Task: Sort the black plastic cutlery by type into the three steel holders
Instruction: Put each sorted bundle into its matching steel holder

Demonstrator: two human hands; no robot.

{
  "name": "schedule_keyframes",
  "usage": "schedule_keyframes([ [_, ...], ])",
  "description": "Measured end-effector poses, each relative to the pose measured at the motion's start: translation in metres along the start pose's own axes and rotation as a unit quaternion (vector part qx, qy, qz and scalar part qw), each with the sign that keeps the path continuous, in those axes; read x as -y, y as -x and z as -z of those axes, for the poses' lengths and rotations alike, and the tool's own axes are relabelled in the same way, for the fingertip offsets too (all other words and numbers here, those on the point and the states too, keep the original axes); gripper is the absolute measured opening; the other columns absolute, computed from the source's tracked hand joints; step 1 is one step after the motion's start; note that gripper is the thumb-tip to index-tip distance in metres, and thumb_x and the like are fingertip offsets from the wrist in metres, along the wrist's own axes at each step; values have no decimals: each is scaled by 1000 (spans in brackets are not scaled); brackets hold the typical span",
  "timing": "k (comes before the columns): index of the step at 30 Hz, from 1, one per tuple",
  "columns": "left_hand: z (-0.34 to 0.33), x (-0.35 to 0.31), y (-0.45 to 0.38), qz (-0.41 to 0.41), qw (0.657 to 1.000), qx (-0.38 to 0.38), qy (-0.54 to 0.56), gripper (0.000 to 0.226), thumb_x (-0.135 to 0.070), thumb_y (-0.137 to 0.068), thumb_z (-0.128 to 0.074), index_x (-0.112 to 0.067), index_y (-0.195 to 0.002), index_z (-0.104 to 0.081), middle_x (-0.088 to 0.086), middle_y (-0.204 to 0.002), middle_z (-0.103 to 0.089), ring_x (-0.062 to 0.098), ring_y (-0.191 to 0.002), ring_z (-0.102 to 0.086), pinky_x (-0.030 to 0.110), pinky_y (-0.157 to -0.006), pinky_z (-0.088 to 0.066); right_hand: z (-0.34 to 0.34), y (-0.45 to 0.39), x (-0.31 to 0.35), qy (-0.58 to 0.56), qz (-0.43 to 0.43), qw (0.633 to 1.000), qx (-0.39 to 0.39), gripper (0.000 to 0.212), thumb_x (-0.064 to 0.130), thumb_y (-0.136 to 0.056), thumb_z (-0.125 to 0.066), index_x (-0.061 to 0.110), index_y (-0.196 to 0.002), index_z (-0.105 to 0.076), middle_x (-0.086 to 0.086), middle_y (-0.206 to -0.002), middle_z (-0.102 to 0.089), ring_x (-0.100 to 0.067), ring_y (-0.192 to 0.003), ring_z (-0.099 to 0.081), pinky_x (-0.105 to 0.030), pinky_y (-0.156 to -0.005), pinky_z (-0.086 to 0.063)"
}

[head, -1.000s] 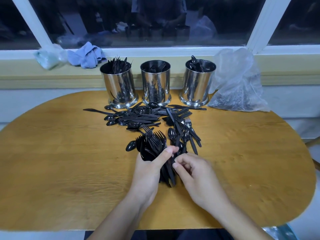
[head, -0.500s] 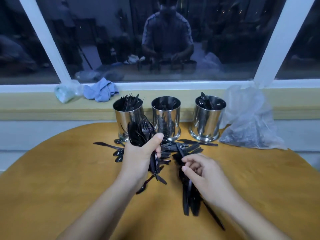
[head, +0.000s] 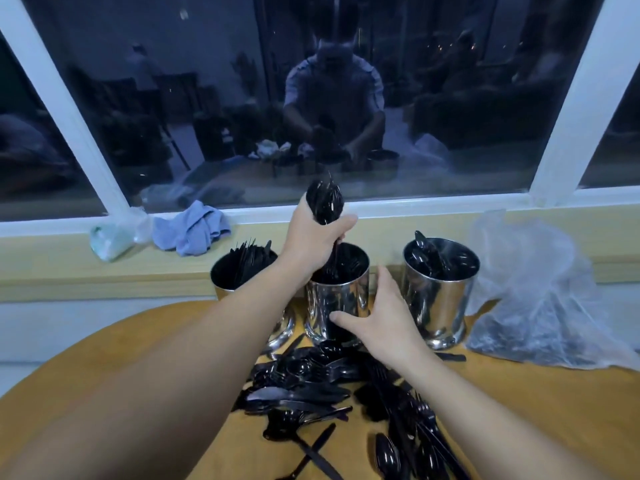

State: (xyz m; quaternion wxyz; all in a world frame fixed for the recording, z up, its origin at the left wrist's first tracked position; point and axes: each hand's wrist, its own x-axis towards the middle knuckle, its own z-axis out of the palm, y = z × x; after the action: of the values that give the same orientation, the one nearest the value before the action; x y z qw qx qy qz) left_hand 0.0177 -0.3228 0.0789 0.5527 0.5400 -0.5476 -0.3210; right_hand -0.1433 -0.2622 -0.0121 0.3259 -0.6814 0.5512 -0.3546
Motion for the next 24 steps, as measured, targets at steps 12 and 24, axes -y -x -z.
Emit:
schedule_keyframes([
  [12, -3, 19, -8, 45, 989, 12, -140, 72, -24, -71, -101, -29, -130, -61, -12, -114, -72, 7, -102, -70, 29, -83, -54, -21, -13, -8, -54, 23, 998, -26, 97, 58, -68, -92, 46, -146, -36, 14, -137, -57, -7, -125, -61, -42, -107, -55],
  [24, 8, 33, 16, -1, 989, 29, -148, 86, -36, -76, -100, -45, -145, -50, -19, -122, -67, -3, -114, -66, 30, -104, -52, -23, -22, 1, -58, 11, 998, -26, 127, 65, -66, -92, 37, -167, -19, 9, -163, -45, -15, -145, -50, -46, -118, -48],
])
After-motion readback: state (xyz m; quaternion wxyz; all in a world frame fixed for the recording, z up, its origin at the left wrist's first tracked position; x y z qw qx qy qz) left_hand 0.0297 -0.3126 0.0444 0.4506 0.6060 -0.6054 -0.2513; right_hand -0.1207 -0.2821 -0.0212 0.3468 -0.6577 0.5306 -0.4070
